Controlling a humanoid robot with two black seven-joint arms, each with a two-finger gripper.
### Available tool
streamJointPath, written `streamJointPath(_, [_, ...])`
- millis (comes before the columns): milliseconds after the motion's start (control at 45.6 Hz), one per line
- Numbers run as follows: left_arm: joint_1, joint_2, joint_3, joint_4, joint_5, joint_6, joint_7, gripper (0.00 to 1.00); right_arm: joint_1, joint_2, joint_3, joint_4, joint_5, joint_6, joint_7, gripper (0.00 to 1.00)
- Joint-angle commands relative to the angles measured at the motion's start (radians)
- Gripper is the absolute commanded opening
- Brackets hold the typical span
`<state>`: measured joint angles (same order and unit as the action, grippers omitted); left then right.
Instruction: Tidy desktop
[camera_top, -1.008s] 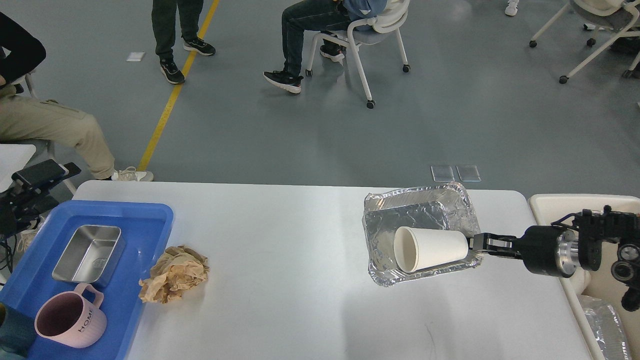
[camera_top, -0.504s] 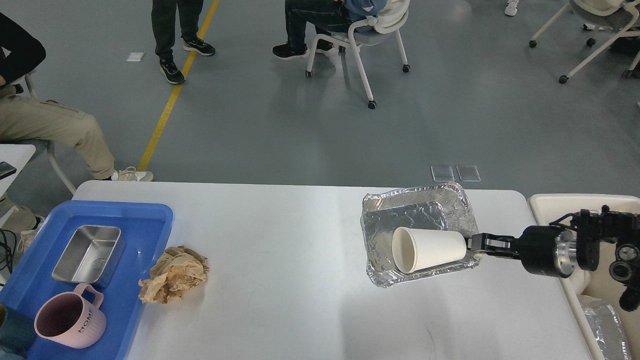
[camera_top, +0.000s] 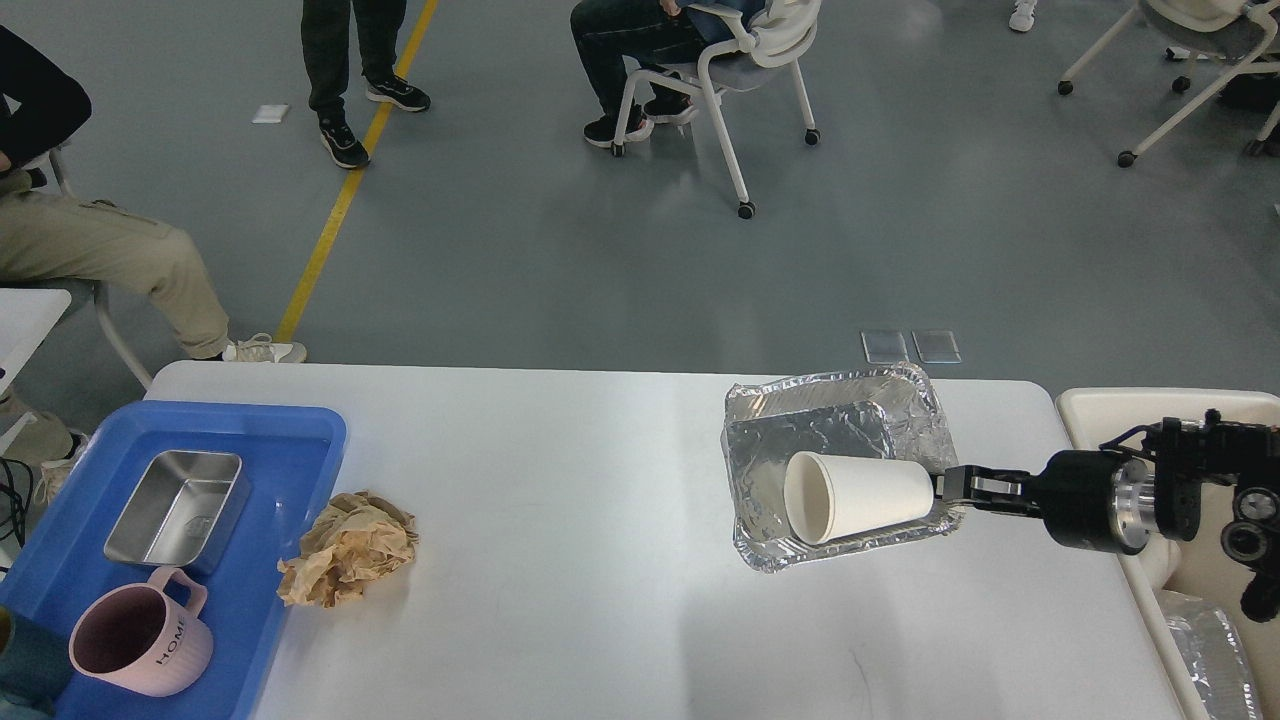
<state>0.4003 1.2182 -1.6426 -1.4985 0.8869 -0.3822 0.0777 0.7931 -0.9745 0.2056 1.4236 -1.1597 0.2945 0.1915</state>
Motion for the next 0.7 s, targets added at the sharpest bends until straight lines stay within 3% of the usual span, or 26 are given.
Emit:
streamJointPath(0, [-0.006, 0.052, 0.038, 0.021, 0.105, -0.006, -0.012, 0.97, 0.002, 0.004, 0.001, 0.001, 0.0, 0.0, -0.001, 0.0])
streamJointPath(110, [-0.05, 0.073, 0.081, 0.017, 0.283, -0.05, -0.047, 0.97, 0.003, 0.002, 0.008, 0.006, 0.0, 0.0, -0.001, 0.0])
streamJointPath(394, [-0.455, 0.043, 0.303, 0.018, 0.592, -0.286, -0.079, 0.97, 0.002, 0.004, 0.014, 0.009, 0.0, 0.0, 0.0, 0.0])
streamJointPath(482, [-0.563, 0.041, 0.38, 0.015, 0.61, -0.362, -0.119, 0.97, 0.002, 0.002, 0.014, 0.009, 0.0, 0.0, 0.0, 0.0])
streamJointPath(504, [-0.624, 0.04, 0.429, 0.011, 0.612, -0.406, -0.156, 0.97, 0.002, 0.002, 0.015, 0.009, 0.0, 0.0, 0.0, 0.0])
streamJointPath(548, [-0.678, 0.038, 0.477, 0.007, 0.612, -0.448, -0.179, 0.97, 0.003, 0.0, 0.015, 0.009, 0.0, 0.0, 0.0, 0.0])
streamJointPath(679, [-0.845, -0.018, 0.625, 0.006, 0.61, -0.549, -0.197, 0.97, 0.003, 0.0, 0.02, 0.009, 0.0, 0.0, 0.0, 0.0])
